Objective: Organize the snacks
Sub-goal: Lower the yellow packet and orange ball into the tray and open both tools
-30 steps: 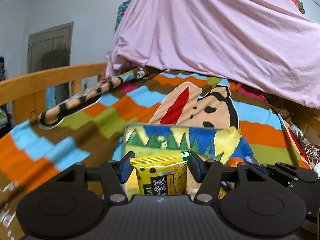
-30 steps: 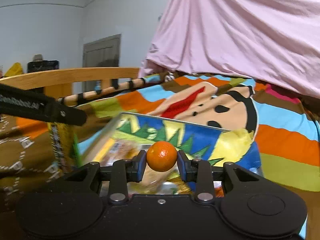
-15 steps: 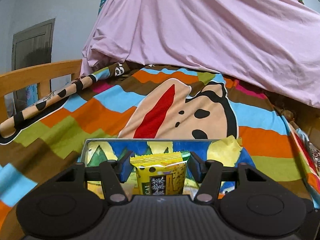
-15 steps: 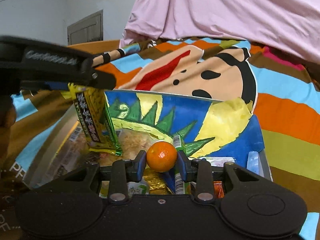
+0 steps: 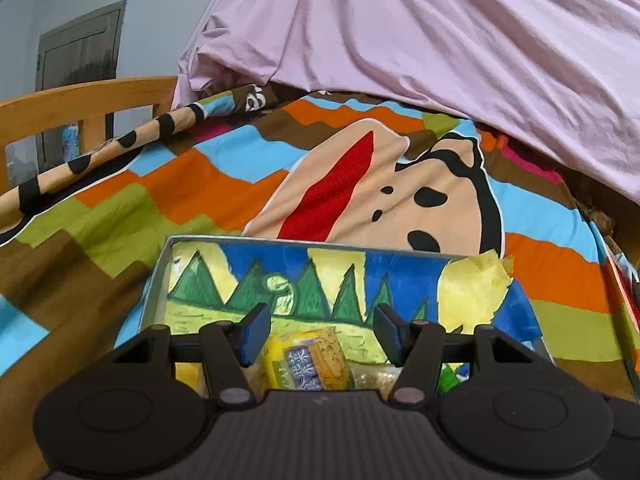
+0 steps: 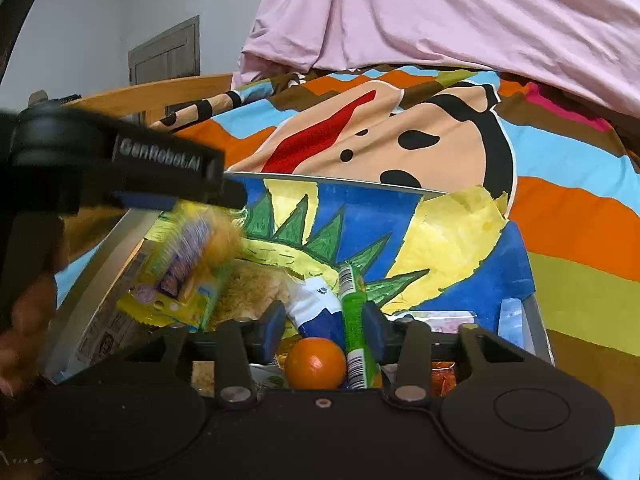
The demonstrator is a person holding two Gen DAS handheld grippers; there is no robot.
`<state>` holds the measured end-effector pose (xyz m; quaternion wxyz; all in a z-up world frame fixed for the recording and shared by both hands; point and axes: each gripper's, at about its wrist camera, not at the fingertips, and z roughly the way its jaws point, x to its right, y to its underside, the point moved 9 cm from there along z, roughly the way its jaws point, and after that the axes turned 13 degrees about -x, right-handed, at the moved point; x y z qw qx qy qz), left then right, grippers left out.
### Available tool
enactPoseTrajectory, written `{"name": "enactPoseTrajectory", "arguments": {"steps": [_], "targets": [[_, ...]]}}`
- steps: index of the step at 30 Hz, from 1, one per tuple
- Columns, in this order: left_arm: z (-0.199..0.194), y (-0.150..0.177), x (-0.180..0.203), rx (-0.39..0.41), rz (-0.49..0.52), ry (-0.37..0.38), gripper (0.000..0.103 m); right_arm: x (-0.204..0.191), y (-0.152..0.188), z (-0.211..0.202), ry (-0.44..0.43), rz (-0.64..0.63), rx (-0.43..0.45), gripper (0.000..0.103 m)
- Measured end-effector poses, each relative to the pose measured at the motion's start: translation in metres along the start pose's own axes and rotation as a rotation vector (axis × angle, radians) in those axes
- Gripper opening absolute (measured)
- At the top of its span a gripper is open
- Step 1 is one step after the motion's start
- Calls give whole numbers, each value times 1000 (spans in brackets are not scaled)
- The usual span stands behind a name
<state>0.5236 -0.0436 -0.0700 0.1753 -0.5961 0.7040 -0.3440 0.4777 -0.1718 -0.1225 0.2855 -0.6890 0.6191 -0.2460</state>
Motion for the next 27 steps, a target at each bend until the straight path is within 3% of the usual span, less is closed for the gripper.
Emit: {"name": "enactPoseTrajectory", "arguments": {"steps": [8, 27], "targets": [[-10, 4, -3, 0, -9, 0, 79, 0, -3, -13, -1, 9, 31, 71], [-71, -2, -10, 98, -29, -10, 102, 0, -24, -73, 13, 22, 134, 93]]}}
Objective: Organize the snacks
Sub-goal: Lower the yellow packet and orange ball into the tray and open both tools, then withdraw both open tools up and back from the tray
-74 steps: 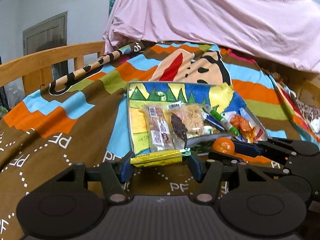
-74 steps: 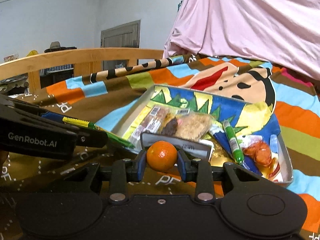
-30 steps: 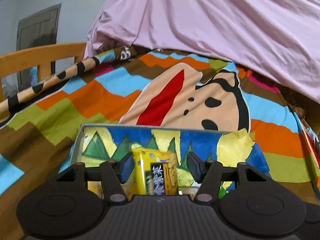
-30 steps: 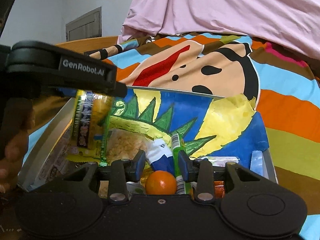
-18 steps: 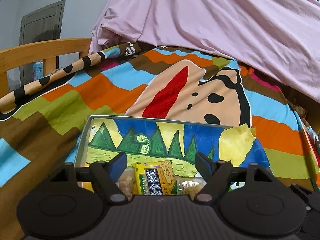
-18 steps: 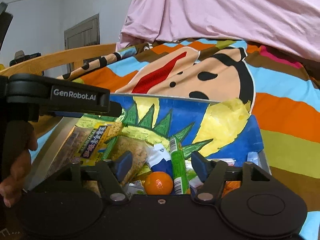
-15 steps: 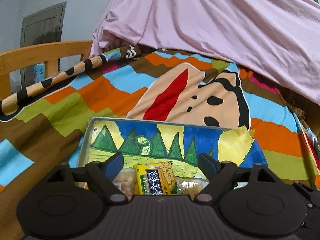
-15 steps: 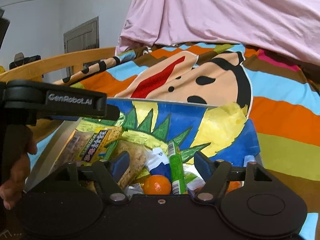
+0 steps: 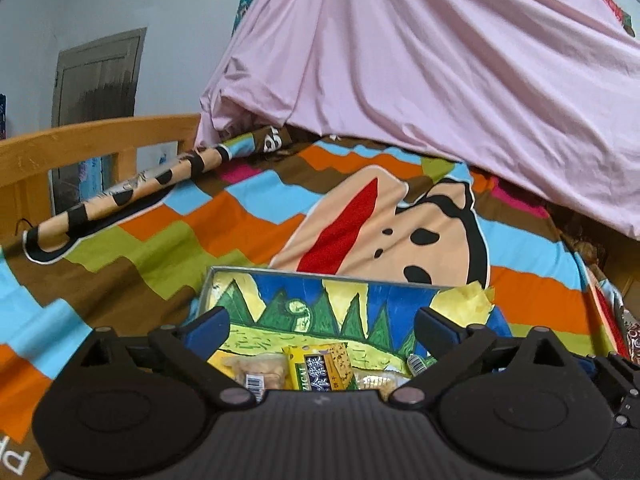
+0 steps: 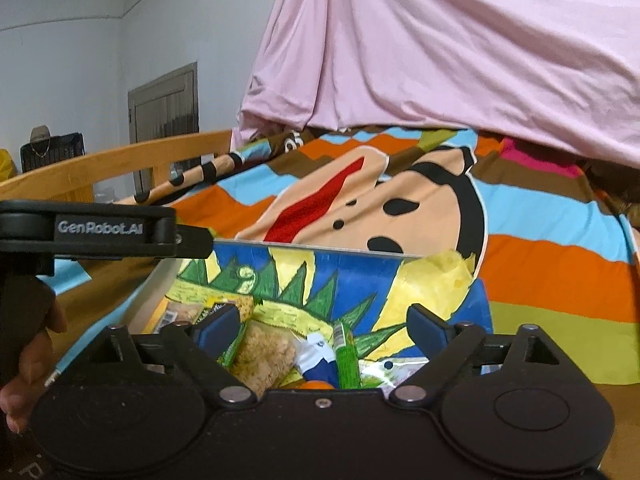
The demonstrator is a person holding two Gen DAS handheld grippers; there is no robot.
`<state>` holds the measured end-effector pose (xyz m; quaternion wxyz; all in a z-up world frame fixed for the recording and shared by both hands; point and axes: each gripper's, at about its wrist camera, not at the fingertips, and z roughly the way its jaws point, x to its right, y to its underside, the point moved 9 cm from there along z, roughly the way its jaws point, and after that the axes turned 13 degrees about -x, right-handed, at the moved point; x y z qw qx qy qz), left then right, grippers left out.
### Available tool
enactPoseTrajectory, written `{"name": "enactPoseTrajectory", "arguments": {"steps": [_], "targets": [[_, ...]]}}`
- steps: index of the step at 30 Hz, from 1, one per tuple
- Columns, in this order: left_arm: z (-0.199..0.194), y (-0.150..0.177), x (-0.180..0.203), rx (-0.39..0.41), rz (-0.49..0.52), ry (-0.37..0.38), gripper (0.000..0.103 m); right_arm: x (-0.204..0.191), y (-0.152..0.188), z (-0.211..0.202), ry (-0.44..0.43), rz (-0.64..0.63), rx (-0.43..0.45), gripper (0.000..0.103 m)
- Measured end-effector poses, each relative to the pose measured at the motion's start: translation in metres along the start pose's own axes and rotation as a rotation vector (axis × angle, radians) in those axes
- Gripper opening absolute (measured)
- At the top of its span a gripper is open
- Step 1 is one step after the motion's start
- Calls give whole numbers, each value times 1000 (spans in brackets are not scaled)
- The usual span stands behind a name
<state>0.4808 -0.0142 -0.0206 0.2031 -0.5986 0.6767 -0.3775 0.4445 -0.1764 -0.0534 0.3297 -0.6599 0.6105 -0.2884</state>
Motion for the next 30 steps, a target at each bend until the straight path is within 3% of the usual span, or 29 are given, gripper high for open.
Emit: {"name": "enactPoseTrajectory", "arguments": {"steps": [14, 30], "targets": [[-79, 38, -1, 102, -24, -32, 103, 4, 9, -75, 7, 16, 78, 102], [-148, 93, 7, 101, -17, -93, 103, -1, 38, -152, 26, -14, 117, 102]]}}
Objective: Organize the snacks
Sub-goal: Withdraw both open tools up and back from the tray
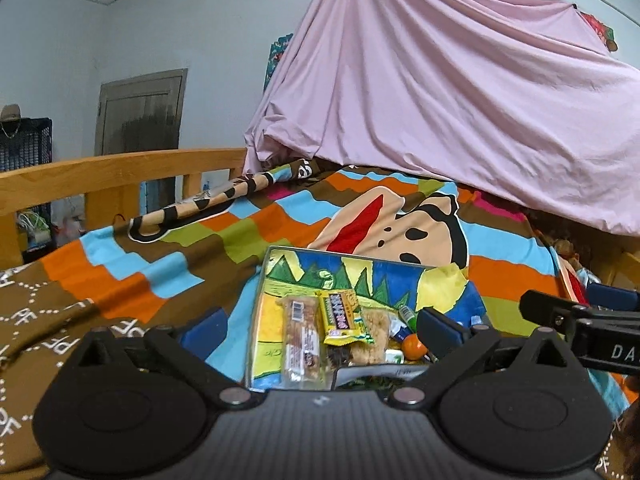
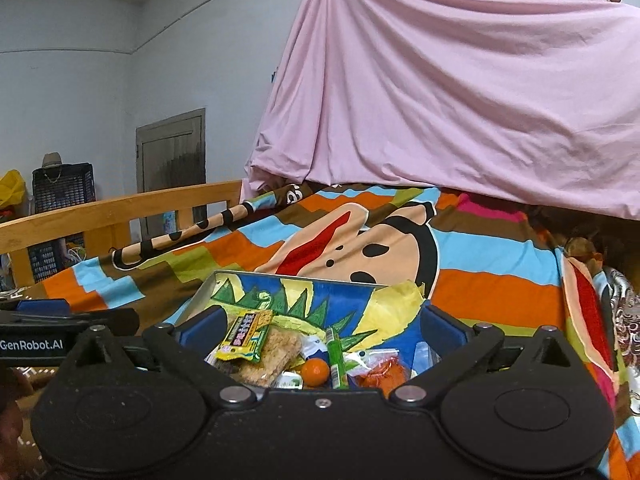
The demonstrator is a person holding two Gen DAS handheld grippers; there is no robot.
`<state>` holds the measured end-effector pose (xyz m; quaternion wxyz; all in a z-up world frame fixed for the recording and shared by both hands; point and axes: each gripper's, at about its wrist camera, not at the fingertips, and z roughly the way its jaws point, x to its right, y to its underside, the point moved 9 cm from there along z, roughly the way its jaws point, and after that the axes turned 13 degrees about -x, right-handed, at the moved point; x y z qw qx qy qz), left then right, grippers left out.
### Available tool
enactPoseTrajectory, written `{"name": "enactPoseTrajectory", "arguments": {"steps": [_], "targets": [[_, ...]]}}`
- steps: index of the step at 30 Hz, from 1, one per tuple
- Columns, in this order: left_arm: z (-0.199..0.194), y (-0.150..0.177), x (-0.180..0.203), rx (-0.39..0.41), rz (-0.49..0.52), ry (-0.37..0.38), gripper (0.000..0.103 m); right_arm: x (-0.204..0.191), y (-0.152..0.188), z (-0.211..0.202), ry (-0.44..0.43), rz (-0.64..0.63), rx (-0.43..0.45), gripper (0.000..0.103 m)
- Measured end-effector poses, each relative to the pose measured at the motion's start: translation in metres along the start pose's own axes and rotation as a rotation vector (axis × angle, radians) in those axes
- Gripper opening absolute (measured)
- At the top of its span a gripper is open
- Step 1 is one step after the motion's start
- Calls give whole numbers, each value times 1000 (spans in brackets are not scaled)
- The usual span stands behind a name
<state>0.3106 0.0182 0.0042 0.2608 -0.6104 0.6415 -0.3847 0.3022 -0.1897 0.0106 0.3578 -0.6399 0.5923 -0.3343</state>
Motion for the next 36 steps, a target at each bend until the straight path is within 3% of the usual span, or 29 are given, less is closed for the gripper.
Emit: {"name": "enactPoseTrajectory", "arguments": {"steps": [12, 36], "targets": [[-21, 37, -2, -61, 21, -24, 103, 0, 27, -37, 13, -8, -8, 102], [-41, 63, -12, -78, 10, -48, 103, -5, 48, -69, 19, -40, -28, 102]]}}
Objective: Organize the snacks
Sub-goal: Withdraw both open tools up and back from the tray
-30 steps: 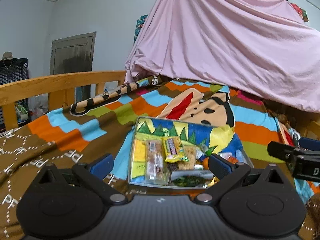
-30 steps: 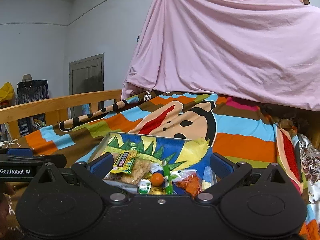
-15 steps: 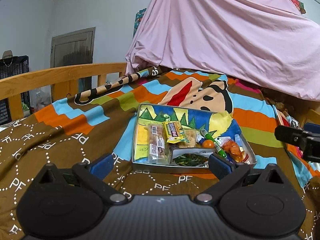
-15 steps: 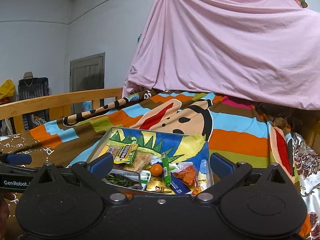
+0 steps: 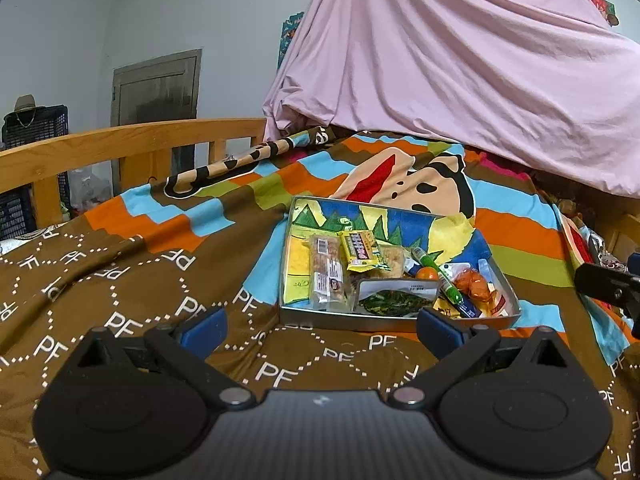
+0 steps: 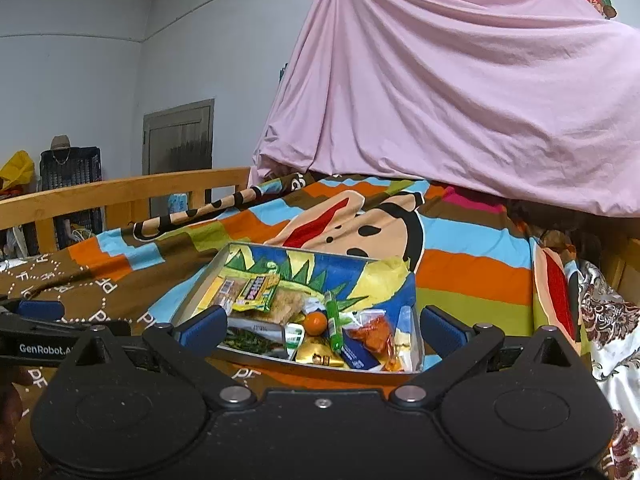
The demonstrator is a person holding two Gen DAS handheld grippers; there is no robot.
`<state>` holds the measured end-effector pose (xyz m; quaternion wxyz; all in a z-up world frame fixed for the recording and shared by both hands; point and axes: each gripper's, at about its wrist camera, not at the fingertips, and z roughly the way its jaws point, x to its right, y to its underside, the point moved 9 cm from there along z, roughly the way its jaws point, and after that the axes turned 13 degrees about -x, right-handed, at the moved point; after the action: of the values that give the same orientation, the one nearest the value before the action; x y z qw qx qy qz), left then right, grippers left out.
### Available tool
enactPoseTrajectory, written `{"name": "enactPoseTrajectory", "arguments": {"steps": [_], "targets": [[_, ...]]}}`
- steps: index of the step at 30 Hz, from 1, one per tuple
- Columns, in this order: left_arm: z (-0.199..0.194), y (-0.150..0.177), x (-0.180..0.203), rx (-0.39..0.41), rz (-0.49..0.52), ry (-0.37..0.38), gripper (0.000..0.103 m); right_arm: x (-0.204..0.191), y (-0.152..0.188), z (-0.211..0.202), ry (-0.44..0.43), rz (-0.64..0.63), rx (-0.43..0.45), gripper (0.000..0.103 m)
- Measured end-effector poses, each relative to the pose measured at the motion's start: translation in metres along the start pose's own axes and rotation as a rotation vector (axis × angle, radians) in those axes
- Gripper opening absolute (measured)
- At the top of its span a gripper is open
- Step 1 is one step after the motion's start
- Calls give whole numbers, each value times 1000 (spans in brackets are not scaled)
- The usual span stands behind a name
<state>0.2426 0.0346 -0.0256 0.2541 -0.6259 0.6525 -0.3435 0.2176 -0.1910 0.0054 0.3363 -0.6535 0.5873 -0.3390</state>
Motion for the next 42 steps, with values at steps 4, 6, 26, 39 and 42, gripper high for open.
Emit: {"name": "enactPoseTrajectory", "arguments": {"steps": [4, 6, 26, 39, 42], "targets": [[-4, 7, 0, -4, -6, -7, 103, 0, 11, -4, 0, -21, -16, 102], [-6, 9, 1, -5, -18, -6, 103, 1, 16, -5, -1, -24, -26, 102], [-9, 48, 13, -90, -68, -33, 103, 10, 53, -6, -26, 14, -72, 102], [15, 65, 17, -182, -36, -82, 103, 6, 87, 26, -66, 36, -191, 102], [19, 68, 19, -197, -26, -86, 103, 5, 91, 30, -77, 38, -202, 102]]}}
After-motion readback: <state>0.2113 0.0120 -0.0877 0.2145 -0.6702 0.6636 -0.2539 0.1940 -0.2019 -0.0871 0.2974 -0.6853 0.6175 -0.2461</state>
